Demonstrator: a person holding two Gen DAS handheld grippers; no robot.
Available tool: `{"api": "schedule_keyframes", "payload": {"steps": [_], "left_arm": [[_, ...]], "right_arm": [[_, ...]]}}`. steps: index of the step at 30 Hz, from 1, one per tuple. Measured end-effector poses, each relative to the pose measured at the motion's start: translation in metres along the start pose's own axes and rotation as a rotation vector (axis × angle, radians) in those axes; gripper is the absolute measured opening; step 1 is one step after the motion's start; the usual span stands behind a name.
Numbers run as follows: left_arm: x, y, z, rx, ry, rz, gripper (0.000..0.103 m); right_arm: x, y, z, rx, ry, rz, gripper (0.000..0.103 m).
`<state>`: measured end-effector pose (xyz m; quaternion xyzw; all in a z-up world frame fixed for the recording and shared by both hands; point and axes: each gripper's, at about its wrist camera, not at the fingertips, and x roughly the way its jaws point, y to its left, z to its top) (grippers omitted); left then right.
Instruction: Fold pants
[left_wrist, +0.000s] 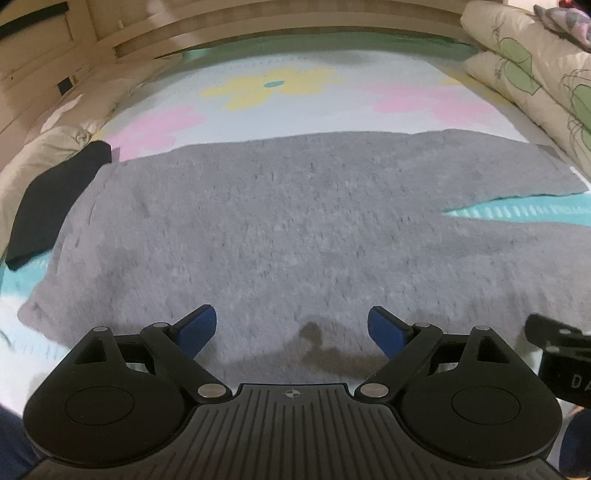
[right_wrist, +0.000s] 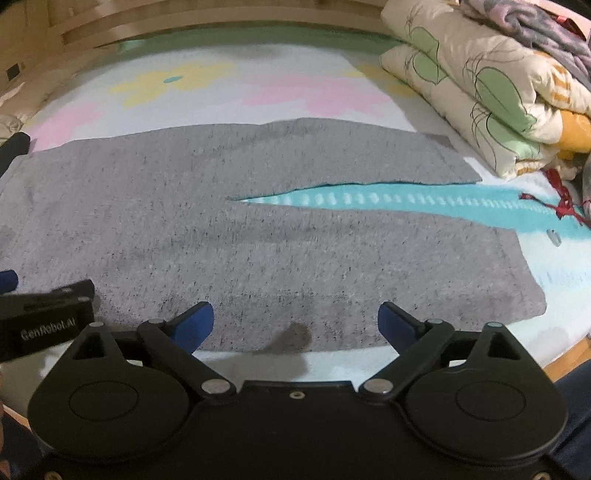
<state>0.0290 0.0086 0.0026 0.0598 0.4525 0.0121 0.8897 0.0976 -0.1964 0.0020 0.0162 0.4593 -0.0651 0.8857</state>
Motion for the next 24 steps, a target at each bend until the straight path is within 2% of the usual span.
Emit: {"api": "schedule_keyframes", "payload": {"steps": [2, 6, 9, 14, 17, 20, 24], "left_arm": [[0.002, 0.005, 0.013, 0.002, 0.002, -0.009, 0.090], [0.013, 0.014, 0.056, 0.014, 0.007, -0.029, 0.090], [0.022, 0.016, 0.088, 0.032, -0.021, 0.002, 0.090], [0.054, 0.015, 0.134, 0.066, -0.053, 0.065, 0.090], [0.083, 0.014, 0.143, 0.067, -0.008, 0.057, 0.088], [0.118, 0.010, 0.134, 0.059, 0.104, 0.026, 0.078], [0.148, 0.001, 0.120, 0.053, 0.217, -0.032, 0.077]], "right_arm": [[0.002, -0.001, 0.003, 0.006, 0.015, 0.003, 0.085], [0.008, -0.010, 0.020, 0.017, 0.044, 0.024, 0.079], [0.017, -0.025, 0.043, 0.052, 0.065, 0.029, 0.079], [0.042, -0.053, 0.100, 0.168, 0.108, 0.036, 0.075], [0.067, -0.068, 0.137, 0.262, 0.126, 0.038, 0.073], [0.098, -0.079, 0.172, 0.333, 0.154, 0.021, 0.073], [0.150, -0.086, 0.211, 0.394, 0.206, -0.005, 0.074]]}}
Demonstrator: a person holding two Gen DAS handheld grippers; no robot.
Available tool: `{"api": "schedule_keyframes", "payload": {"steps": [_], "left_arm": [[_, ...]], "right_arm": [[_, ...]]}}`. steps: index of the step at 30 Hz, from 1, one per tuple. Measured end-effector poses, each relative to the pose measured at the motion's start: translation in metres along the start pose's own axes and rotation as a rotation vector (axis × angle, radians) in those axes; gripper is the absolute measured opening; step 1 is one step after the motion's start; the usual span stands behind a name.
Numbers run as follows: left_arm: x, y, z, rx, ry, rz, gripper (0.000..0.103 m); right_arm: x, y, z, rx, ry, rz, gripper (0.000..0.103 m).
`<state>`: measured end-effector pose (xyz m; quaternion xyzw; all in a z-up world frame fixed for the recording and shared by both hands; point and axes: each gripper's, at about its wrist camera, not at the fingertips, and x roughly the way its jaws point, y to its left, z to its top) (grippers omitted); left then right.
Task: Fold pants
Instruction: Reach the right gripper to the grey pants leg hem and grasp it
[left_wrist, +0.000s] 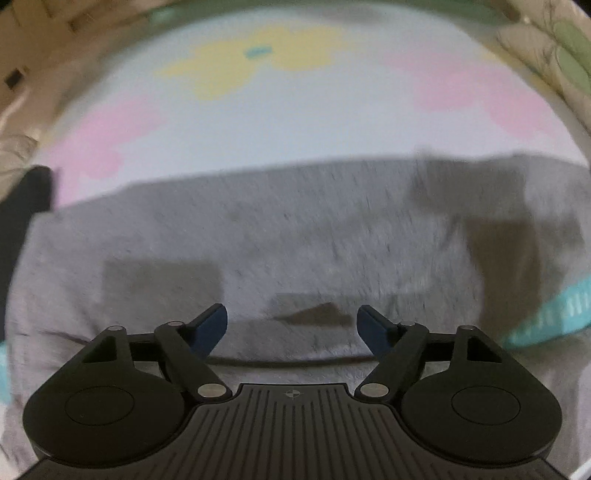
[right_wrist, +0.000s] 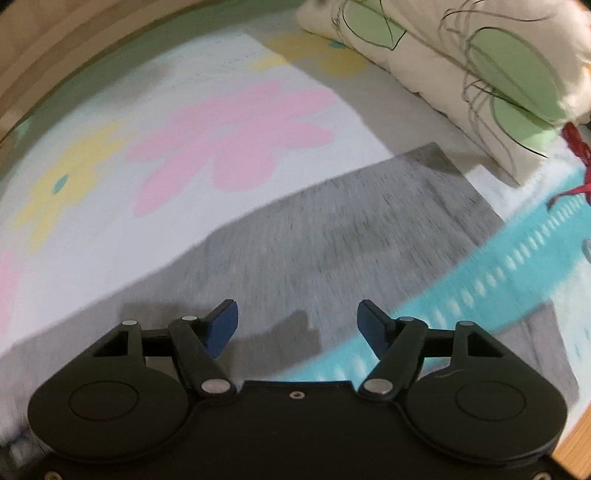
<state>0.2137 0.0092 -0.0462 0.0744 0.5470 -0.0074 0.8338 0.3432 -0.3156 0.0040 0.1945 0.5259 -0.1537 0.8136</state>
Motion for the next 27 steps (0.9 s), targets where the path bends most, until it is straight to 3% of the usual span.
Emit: {"api": "schedule_keyframes", "payload": {"steps": [3, 5, 11, 15, 18, 20, 21, 27], "left_arm": [[0.021, -0.008, -0.009, 0.057, 0.047, 0.038, 0.078], [0.022, -0.006, -0.013, 0.041, 0.019, 0.034, 0.079], [0.026, 0.000, -0.007, -0.001, 0.052, 0.010, 0.079], [0.026, 0.004, -0.003, 0.008, 0.046, 0.012, 0.079], [0.024, 0.005, -0.002, 0.001, 0.047, 0.014, 0.079], [0.022, 0.005, -0.001, -0.003, 0.041, 0.016, 0.078], [0.020, 0.004, -0.002, -0.004, 0.037, 0.018, 0.078], [0.003, 0.009, 0.004, -0.046, -0.017, -0.021, 0.078]], "right_arm": [[0.026, 0.011, 0.025, 0.032, 0.004, -0.034, 0.076], [0.043, 0.019, 0.040, 0.050, 0.010, -0.044, 0.084], [0.096, 0.036, 0.068, 0.113, 0.071, -0.090, 0.084], [0.123, 0.032, 0.068, 0.202, 0.136, -0.111, 0.080], [0.120, 0.029, 0.060, 0.204, 0.125, -0.154, 0.055], [0.113, 0.026, 0.053, 0.163, 0.135, -0.154, 0.020], [0.110, 0.022, 0.050, 0.148, 0.147, -0.143, 0.016], [0.077, -0.019, 0.016, 0.161, 0.187, -0.041, 0.016]]}}
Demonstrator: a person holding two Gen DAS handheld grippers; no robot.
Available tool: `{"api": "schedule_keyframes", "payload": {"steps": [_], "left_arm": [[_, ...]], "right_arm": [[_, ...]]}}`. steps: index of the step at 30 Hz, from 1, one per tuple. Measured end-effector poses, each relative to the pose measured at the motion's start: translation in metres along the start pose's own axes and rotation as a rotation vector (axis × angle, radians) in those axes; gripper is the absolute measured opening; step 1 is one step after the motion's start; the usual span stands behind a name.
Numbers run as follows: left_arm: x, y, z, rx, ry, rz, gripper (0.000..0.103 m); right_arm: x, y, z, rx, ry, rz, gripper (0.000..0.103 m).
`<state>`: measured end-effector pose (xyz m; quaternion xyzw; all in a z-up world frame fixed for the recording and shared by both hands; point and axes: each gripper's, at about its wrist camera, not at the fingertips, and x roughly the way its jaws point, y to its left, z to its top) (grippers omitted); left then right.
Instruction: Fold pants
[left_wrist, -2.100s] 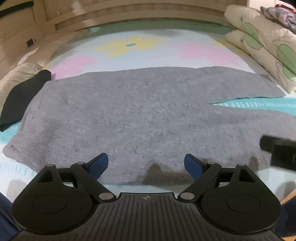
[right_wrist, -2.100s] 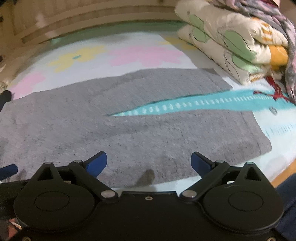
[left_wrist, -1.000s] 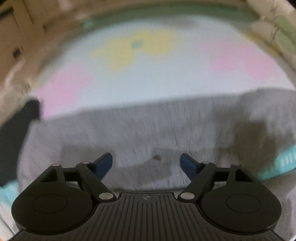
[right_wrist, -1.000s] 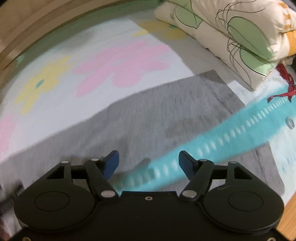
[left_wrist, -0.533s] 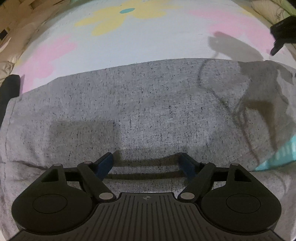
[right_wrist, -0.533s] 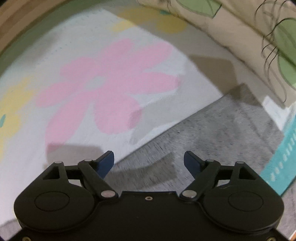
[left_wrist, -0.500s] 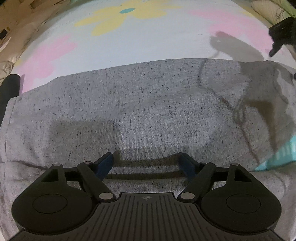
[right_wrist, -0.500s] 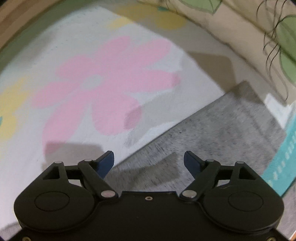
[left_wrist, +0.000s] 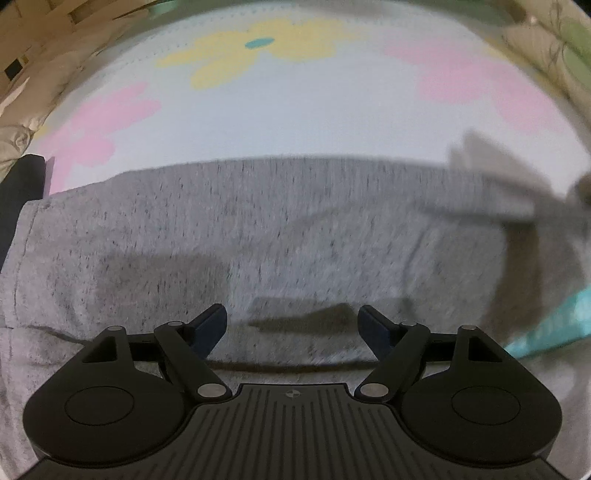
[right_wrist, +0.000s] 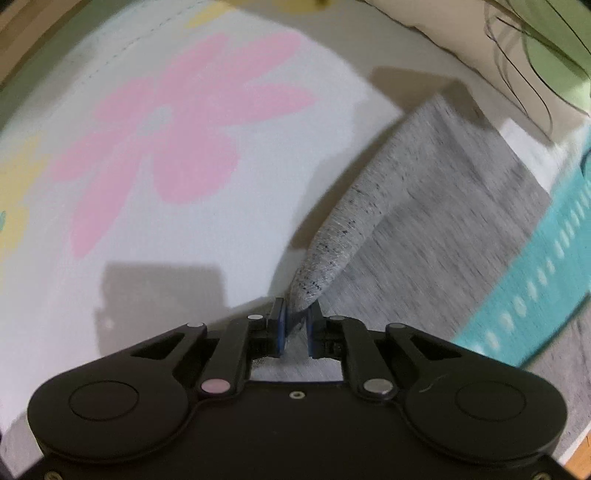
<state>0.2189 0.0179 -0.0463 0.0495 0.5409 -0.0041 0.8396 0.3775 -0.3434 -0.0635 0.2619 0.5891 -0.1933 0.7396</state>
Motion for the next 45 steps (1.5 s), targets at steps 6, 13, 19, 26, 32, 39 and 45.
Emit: {"api": "schedule_keyframes", "payload": {"steps": [6, 13, 19, 26, 32, 39, 45], "left_arm": [[-0.012, 0.016, 0.029, -0.095, -0.021, -0.090, 0.078], [0.025, 0.029, 0.087, -0.246, 0.090, -0.143, 0.078], [0.053, 0.026, 0.124, -0.269, 0.123, -0.042, 0.078], [0.092, 0.019, 0.143, -0.286, 0.268, 0.056, 0.079], [0.089, 0.010, 0.153, -0.260, 0.300, 0.058, 0.078], [0.070, 0.023, 0.132, -0.344, 0.236, 0.022, 0.013], [0.033, 0.041, 0.118, -0.380, 0.159, -0.023, 0.004]], "right_arm": [[-0.010, -0.038, -0.036, -0.032, 0.032, 0.042, 0.016], [-0.003, -0.042, -0.059, -0.077, 0.044, 0.037, 0.016], [0.009, -0.054, -0.054, -0.092, 0.051, 0.058, 0.016], [0.021, -0.060, -0.042, -0.103, 0.056, 0.067, 0.017], [0.021, -0.063, -0.033, -0.059, 0.076, 0.069, 0.017], [0.013, -0.066, -0.028, -0.051, 0.071, 0.077, 0.017], [0.010, -0.079, -0.027, -0.029, 0.068, 0.116, 0.018]]}}
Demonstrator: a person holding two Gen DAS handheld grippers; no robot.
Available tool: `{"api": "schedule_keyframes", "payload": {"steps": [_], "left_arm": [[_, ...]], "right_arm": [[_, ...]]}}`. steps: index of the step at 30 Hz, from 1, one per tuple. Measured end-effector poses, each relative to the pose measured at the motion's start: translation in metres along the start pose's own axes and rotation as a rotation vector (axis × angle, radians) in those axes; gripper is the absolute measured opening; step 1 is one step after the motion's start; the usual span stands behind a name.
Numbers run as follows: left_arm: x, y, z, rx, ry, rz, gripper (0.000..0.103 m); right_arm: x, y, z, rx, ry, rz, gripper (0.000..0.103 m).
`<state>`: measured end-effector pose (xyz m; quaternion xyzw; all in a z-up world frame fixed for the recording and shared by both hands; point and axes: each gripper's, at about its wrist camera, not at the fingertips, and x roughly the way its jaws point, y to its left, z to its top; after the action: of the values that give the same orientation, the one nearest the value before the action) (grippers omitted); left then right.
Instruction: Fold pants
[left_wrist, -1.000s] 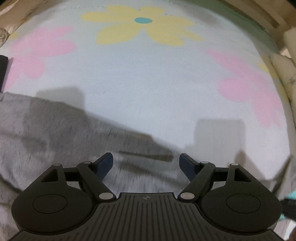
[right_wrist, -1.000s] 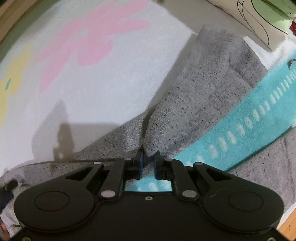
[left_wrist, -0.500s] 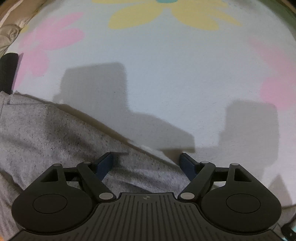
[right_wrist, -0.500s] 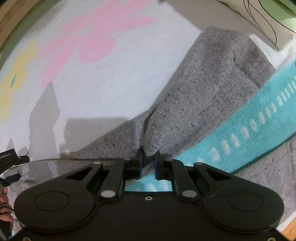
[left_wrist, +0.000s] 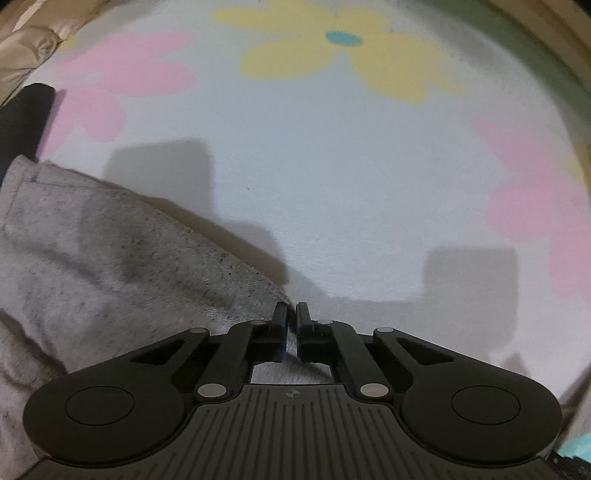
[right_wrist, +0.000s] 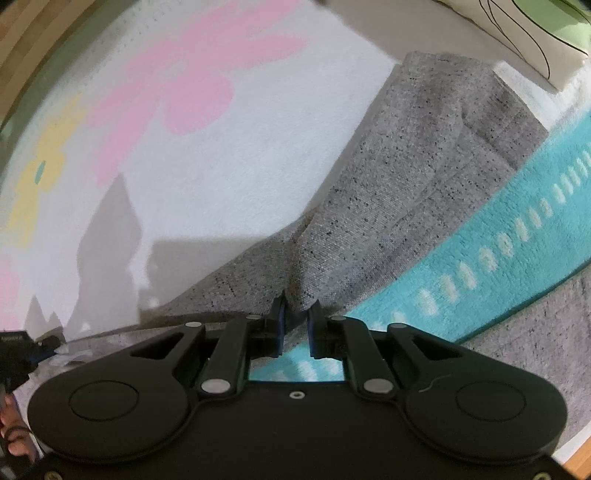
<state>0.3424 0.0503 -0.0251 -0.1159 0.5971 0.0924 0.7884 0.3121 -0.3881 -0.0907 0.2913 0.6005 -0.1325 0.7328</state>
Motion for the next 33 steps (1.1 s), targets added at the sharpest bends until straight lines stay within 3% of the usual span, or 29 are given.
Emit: {"api": "schedule_keyframes", "payload": {"steps": [6, 11, 15, 18, 21, 26, 33], "left_arm": [[-0.060, 0.003, -0.030, 0.064, -0.140, 0.003, 0.004], [-0.118, 0.001, -0.069, 0.111, -0.279, -0.019, 0.004], [-0.153, 0.021, -0.116, 0.116, -0.370, -0.058, 0.004], [-0.156, 0.023, -0.147, 0.095, -0.377, -0.088, 0.004], [-0.149, 0.042, -0.180, 0.088, -0.363, -0.089, 0.004], [-0.116, 0.057, -0.215, 0.065, -0.278, -0.078, 0.004], [-0.065, 0.049, -0.232, 0.055, -0.180, -0.031, 0.004]], "right_arm": [[-0.025, -0.010, -0.007, 0.010, -0.042, 0.045, 0.018], [-0.076, -0.011, -0.033, -0.073, -0.165, 0.059, 0.018], [-0.121, -0.020, -0.068, -0.096, -0.287, 0.100, 0.018], [-0.140, -0.028, -0.099, -0.110, -0.334, 0.121, 0.018], [-0.138, -0.040, -0.129, -0.115, -0.324, 0.125, 0.018], [-0.107, -0.053, -0.158, -0.123, -0.226, 0.064, 0.018], [-0.071, -0.069, -0.175, -0.129, -0.098, -0.014, 0.017]]}}
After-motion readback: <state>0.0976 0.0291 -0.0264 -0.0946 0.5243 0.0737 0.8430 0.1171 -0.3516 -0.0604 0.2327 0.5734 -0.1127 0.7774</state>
